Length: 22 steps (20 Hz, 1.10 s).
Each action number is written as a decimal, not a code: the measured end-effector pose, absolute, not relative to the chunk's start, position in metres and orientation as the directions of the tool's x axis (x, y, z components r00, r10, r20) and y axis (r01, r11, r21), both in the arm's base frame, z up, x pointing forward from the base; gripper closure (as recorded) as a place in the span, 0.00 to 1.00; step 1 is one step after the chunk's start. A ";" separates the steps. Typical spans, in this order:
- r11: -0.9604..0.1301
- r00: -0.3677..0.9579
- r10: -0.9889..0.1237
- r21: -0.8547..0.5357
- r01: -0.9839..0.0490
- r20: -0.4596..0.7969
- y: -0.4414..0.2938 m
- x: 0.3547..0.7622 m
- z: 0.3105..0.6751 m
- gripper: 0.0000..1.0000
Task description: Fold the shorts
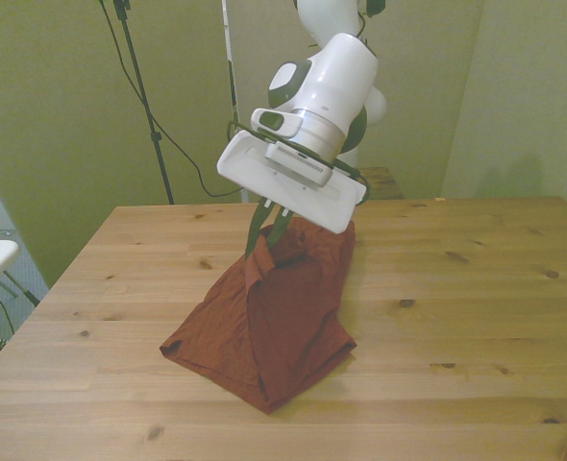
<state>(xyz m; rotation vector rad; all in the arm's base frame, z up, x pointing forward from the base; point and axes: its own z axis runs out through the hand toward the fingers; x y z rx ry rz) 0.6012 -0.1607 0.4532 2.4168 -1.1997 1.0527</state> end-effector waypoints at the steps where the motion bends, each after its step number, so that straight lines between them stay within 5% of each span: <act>1: -0.626 0.404 -0.606 -0.097 -0.773 0.685 -0.168 0.602 0.453 1.00; 12: -0.516 0.397 -0.777 -0.134 -0.846 0.488 -0.259 0.610 0.420 1.00; 13: -0.506 0.391 -0.785 -0.134 -0.852 0.480 -0.268 0.611 0.415 0.00; 22: -0.446 0.353 -0.842 -0.160 -0.880 0.407 -0.309 0.625 0.394 0.00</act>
